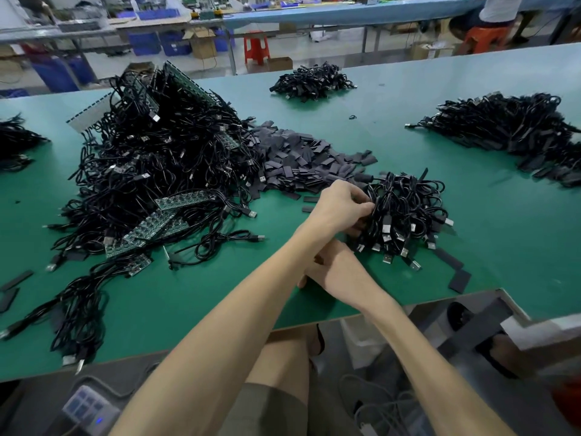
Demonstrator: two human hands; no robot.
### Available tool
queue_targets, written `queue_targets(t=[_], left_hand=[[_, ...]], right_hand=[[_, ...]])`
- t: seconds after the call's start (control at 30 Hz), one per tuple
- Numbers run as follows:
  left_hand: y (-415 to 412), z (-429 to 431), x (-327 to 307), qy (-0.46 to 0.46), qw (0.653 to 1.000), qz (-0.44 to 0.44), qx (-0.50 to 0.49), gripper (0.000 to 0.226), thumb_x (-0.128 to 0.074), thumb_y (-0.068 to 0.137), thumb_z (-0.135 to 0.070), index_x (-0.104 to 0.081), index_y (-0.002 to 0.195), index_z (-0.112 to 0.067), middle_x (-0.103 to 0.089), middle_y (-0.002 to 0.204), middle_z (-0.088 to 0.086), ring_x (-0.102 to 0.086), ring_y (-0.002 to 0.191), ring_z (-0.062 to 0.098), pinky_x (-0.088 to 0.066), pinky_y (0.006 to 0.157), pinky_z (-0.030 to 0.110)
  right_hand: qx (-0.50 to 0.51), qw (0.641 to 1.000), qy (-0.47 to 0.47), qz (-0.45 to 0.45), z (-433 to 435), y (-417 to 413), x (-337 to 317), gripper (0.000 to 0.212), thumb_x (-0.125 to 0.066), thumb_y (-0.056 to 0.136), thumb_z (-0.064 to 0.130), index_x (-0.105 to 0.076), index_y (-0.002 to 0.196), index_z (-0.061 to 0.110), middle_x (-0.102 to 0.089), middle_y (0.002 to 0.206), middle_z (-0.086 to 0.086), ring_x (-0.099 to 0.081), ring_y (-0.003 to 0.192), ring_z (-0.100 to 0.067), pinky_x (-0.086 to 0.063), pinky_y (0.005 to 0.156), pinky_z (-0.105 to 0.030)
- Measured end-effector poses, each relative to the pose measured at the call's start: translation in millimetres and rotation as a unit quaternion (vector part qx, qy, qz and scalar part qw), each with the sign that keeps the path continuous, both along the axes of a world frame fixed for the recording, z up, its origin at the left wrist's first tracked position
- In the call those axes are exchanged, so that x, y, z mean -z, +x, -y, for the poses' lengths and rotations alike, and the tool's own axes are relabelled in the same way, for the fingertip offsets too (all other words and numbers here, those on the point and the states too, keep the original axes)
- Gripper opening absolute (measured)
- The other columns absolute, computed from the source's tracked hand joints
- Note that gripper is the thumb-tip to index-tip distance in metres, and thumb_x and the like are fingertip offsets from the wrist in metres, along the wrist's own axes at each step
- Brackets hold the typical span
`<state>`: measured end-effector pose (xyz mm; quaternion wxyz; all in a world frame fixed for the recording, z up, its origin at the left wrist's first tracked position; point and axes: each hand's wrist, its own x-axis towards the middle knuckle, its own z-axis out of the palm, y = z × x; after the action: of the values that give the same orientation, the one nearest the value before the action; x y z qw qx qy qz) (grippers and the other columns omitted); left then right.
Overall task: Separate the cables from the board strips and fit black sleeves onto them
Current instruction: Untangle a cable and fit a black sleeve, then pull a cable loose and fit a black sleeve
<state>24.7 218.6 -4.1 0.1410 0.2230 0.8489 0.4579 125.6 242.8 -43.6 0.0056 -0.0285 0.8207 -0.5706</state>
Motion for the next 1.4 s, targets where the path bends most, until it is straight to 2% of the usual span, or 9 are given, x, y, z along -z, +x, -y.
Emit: queue_targets(t=[0.17,0.37,0.47,0.6,0.7,0.8,1.0,1.13,1.4], left_hand=[[1.8,-7.6,-6.9,0.023,0.999,0.038,0.008,0.007,-0.073,0.093,-0.010,-0.072,0.089,-0.004,-0.070,0.072,0.005,-0.070,0.050,0.014,-0.057,0.048,0.024],[4.8,8.5,-6.3,0.057,0.997,0.041,0.013,0.014,-0.073,0.093,-0.013,-0.073,0.104,-0.004,-0.075,0.090,0.012,-0.076,0.069,0.025,-0.065,0.065,0.043],[7.0,36.8,-10.4,0.034,0.997,-0.068,-0.030,0.015,-0.070,0.094,-0.014,-0.075,0.108,-0.010,-0.075,0.092,0.001,-0.073,0.069,0.012,-0.063,0.078,0.039],[11.0,98.8,-18.7,-0.163,0.962,-0.205,-0.084,0.020,-0.072,0.091,-0.020,-0.075,0.110,-0.020,-0.072,0.107,-0.001,-0.066,0.093,0.016,-0.053,0.093,0.035],[8.8,141.3,-21.5,-0.368,0.898,-0.201,-0.132,0.024,-0.074,0.088,-0.025,-0.073,0.111,-0.021,-0.068,0.119,0.007,-0.060,0.113,0.031,-0.048,0.097,0.040],[7.1,160.1,-19.7,-0.429,0.884,-0.151,-0.111,0.035,-0.081,0.084,-0.030,-0.068,0.115,-0.020,-0.063,0.120,0.008,-0.054,0.118,0.034,-0.042,0.095,0.042],[13.4,148.3,-7.5,-0.259,0.934,-0.211,-0.128,0.016,-0.074,0.091,-0.024,-0.069,0.103,-0.016,-0.068,0.102,0.003,-0.063,0.097,0.027,-0.049,0.084,0.040],[21.4,122.9,-11.6,0.020,0.979,-0.147,-0.137,0.011,-0.077,0.090,-0.020,-0.067,0.091,-0.016,-0.066,0.085,-0.004,-0.067,0.075,0.021,-0.059,0.069,0.038],[22.1,114.7,-7.1,0.330,0.919,0.070,-0.204,0.020,-0.076,0.092,-0.015,-0.063,0.099,-0.003,-0.058,0.085,0.009,-0.067,0.067,0.013,-0.061,0.063,0.031]], right_hand=[[0.006,1.000,-0.014,-0.015,-3.4,0.0,-2.6,0.023,-0.057,0.088,-0.003,-0.063,0.075,0.015,-0.072,0.074,-0.019,-0.066,0.063,-0.006,-0.048,0.066,-0.018],[-0.019,0.999,0.019,-0.029,-4.5,1.4,0.0,0.033,-0.059,0.093,0.009,-0.068,0.065,0.024,-0.073,0.064,0.000,-0.070,0.065,-0.017,-0.055,0.079,-0.035],[-0.019,0.999,0.006,-0.035,-4.4,-0.3,1.5,0.019,-0.062,0.099,0.015,-0.069,0.082,0.018,-0.076,0.072,0.001,-0.070,0.062,-0.019,-0.051,0.064,-0.028],[-0.009,0.997,-0.066,-0.026,-5.4,-2.6,2.5,0.009,-0.061,0.104,0.019,-0.066,0.107,0.012,-0.077,0.081,-0.008,-0.068,0.060,-0.020,-0.042,0.054,-0.016],[-0.016,0.997,-0.068,-0.028,-5.5,-1.9,3.3,0.014,-0.062,0.104,0.021,-0.067,0.111,0.010,-0.077,0.080,-0.008,-0.068,0.060,-0.018,-0.043,0.055,-0.013],[-0.018,0.997,-0.071,-0.030,-6.1,-1.0,2.8,0.013,-0.062,0.103,0.021,-0.067,0.110,0.011,-0.077,0.079,-0.008,-0.068,0.060,-0.017,-0.044,0.056,-0.012],[-0.018,0.997,-0.067,-0.027,-6.8,-1.0,3.5,0.013,-0.063,0.103,0.020,-0.067,0.110,0.011,-0.077,0.079,-0.007,-0.068,0.061,-0.016,-0.044,0.057,-0.012],[-0.001,0.998,-0.051,-0.027,-5.7,-2.8,3.3,0.012,-0.062,0.103,0.029,-0.062,0.111,0.020,-0.071,0.068,0.007,-0.070,0.064,-0.015,-0.044,0.057,-0.017],[0.027,0.996,-0.075,-0.033,-7.4,-4.7,6.4,0.051,-0.061,0.095,0.055,-0.051,0.133,0.023,-0.074,0.088,0.003,-0.069,0.067,-0.005,-0.047,0.054,-0.020]])
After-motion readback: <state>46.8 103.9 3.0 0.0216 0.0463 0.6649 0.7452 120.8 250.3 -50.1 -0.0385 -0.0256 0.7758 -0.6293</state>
